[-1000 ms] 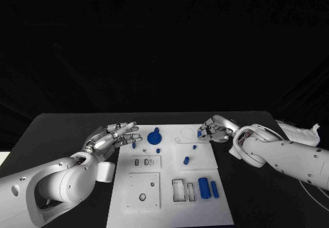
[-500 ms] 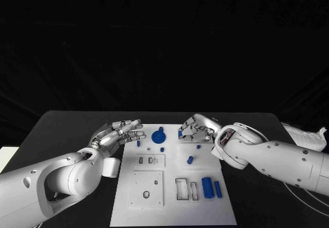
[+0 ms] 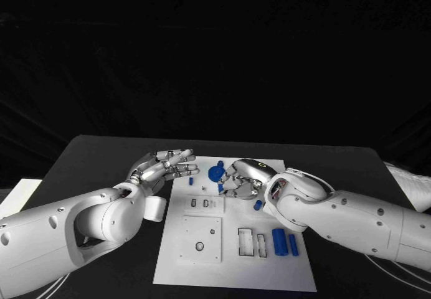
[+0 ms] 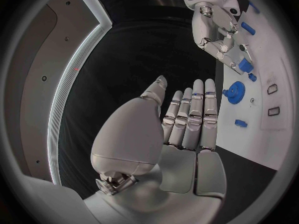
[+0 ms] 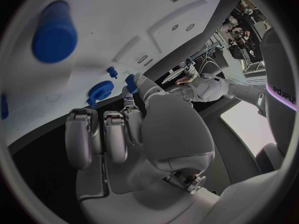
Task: Assemble the parts on the task board
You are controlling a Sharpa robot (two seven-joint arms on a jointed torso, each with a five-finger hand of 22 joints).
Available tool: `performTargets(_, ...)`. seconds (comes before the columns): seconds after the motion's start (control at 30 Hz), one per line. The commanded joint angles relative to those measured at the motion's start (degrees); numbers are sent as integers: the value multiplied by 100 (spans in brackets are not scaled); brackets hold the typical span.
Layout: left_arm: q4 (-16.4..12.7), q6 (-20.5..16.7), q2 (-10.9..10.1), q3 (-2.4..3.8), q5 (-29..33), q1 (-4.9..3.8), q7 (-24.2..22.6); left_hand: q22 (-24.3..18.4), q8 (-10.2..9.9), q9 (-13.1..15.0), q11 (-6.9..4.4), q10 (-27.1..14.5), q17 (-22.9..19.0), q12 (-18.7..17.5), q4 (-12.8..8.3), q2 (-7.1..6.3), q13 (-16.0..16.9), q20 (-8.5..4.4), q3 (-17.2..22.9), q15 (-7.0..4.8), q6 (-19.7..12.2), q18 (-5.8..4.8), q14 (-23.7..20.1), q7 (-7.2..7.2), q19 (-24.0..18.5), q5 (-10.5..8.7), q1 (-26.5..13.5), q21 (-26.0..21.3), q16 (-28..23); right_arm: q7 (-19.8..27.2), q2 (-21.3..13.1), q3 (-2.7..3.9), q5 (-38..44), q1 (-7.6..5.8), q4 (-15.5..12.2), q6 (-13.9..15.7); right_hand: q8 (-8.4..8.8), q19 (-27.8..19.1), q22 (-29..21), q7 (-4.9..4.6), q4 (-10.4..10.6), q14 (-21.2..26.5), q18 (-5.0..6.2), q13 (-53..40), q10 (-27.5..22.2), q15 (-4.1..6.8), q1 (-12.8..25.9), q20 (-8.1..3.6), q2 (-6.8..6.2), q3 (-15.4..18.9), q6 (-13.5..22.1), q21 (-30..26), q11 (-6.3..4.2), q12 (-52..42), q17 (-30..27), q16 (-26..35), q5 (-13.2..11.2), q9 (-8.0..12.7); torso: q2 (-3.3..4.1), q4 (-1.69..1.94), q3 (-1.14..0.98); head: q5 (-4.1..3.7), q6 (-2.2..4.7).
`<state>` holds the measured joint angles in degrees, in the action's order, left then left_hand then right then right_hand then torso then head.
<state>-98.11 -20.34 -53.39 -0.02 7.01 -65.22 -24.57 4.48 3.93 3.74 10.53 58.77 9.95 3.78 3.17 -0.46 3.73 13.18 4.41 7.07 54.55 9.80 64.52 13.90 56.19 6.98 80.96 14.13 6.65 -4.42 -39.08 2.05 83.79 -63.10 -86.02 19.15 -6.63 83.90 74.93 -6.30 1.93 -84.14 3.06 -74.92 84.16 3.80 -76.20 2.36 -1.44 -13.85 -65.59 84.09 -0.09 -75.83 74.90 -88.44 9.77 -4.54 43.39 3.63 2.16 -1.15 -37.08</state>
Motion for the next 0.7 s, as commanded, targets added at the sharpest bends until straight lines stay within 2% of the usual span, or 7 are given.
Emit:
performTargets(0.03, -6, 126, 17, 3, -31, -3, -27, 7, 3, 0, -9, 10, 8, 2, -33, 35, 3, 10, -9, 13, 27, 65, 31, -5, 31, -10, 12, 11, 3, -180, 82, -13, 481, 51, 15, -282, -38, 117, 225, 220, 27, -521, -42, -690, 124, 45, 8, -50, 67, 1, -266, 27, -38, -5, 1198, -18, 24, -114, 4, 2, -1, 25, -28)
performTargets(0.27, -12, 128, 24, 3, -31, -3, -25, 7, 3, 0, -9, 10, 8, 2, -33, 35, 3, 10, -9, 13, 27, 65, 31, -5, 31, -10, 12, 11, 3, -267, 246, -38, 662, 145, 64, -407, -32, 114, 217, 218, 34, -518, -40, -684, 119, 46, 34, -52, 58, 6, -261, 22, -37, 7, 1189, -14, 14, -114, 4, -5, -3, 31, -62)
performTargets(0.7, -17, 135, 25, 3, -31, -3, -14, 7, 2, 0, -8, 10, 9, 1, -36, 35, 2, 10, -7, 14, 27, 64, 29, -4, 30, -10, 10, 11, 1, -387, 382, -57, 796, 178, 137, -557, -24, 108, 201, 216, 43, -515, -37, -677, 113, 46, 73, -53, 41, 17, -255, 14, -36, 24, 1175, -7, 1, -115, 3, 1, -4, 44, -87)
